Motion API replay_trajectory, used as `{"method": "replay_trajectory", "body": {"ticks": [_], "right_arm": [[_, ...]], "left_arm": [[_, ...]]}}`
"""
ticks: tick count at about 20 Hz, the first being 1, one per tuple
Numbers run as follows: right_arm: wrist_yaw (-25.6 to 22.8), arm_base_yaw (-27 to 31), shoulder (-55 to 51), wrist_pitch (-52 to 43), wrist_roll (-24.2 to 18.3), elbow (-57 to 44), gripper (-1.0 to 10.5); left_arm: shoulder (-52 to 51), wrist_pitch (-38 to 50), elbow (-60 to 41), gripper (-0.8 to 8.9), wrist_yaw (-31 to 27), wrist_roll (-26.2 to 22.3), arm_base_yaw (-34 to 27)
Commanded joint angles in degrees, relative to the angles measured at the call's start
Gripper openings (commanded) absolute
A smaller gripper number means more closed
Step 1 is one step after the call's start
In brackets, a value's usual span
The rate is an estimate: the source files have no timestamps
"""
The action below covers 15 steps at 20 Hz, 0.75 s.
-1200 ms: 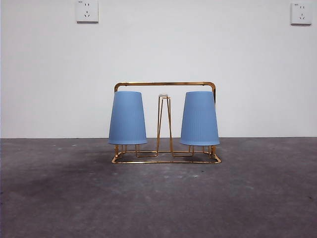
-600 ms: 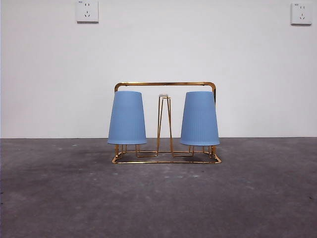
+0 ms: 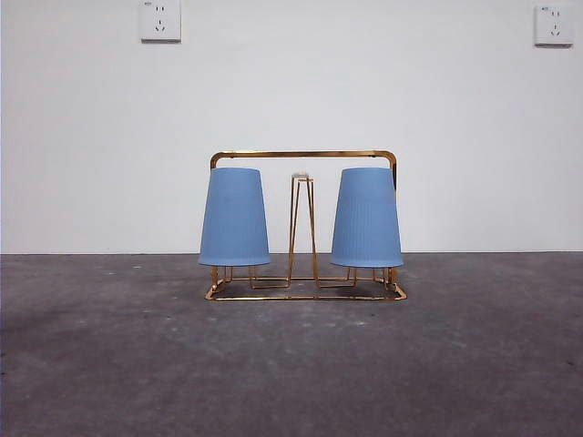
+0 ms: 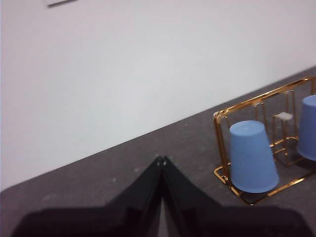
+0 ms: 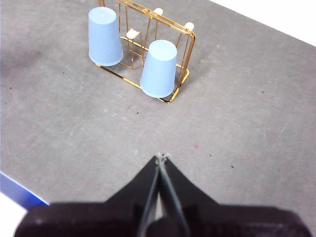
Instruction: Pick up cup 1,put cup 1 in the cup rack,pick up cup 2,put cup 2 in the cup rack
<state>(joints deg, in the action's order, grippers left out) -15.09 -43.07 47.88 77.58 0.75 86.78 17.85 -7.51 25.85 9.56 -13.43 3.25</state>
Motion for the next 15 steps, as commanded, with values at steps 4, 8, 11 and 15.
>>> {"method": "replay_trajectory", "body": {"ticks": [4,8,11,15], "right_arm": [[-0.15,-0.02,0.02,1.25,0.59,-0.26,0.0],[-0.15,-0.02,0.02,1.22,0.59,-0.26,0.0],[-0.15,-0.02,0.02,1.22,0.59,-0.26,0.0],[-0.15,-0.02,0.02,1.22,0.59,-0.26,0.0]], "left_arm": [[-10.19,6.73,-17.94,-0.03,-5.62,8.85,-0.85],[-14.82,4.39,-22.84,-0.03,-7.93,9.81,-1.57],[-17.64,0.63,-24.79,-0.03,-8.31,12.85,-2.67],[-17.64,-2.25,-25.4,-0.03,-8.09,16.24,-3.61]]}}
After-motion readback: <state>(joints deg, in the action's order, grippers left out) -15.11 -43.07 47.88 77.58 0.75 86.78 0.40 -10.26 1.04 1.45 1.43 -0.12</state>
